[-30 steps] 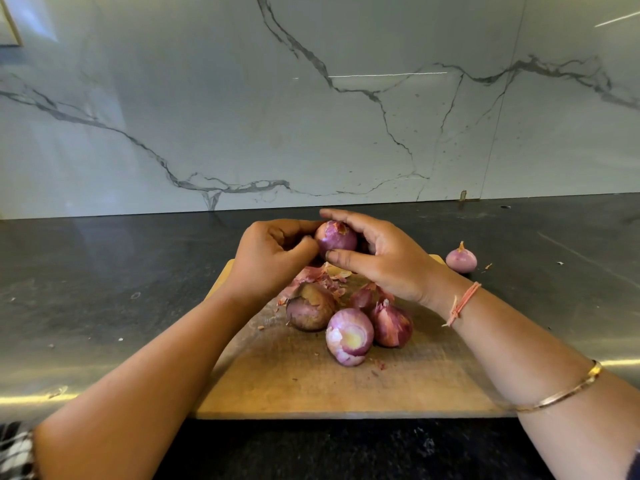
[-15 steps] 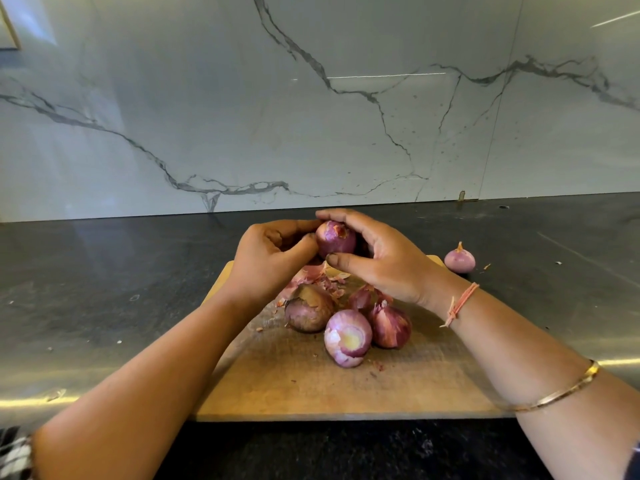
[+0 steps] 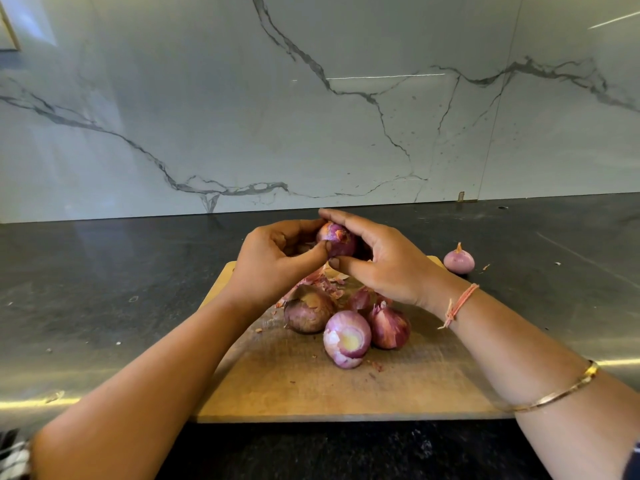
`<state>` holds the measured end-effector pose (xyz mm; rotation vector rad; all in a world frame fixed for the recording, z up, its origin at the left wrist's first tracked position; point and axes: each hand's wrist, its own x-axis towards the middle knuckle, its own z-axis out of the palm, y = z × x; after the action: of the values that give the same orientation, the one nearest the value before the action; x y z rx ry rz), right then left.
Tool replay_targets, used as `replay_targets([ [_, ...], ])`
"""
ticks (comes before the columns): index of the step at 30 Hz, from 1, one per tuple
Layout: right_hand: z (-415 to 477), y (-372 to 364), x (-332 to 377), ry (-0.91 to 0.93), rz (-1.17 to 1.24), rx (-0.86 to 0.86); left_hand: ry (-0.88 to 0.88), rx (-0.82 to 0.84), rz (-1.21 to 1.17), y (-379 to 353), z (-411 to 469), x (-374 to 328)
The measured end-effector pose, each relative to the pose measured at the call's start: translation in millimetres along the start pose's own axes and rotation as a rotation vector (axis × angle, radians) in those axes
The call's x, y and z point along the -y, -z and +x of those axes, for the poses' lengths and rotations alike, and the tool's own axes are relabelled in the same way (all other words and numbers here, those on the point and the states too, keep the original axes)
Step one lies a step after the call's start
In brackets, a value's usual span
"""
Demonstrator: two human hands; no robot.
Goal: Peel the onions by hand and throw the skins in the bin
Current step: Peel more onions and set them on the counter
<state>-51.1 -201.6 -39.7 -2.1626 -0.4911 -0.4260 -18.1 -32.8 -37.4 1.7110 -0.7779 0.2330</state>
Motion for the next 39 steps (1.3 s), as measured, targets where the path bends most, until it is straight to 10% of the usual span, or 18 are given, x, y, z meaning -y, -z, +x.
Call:
replay_targets([
  [39,-1.8,-3.9,3.3,0.02,-0.038,-0.031,-0.248,-0.143,0.504,-0.2,2.5,6.2],
])
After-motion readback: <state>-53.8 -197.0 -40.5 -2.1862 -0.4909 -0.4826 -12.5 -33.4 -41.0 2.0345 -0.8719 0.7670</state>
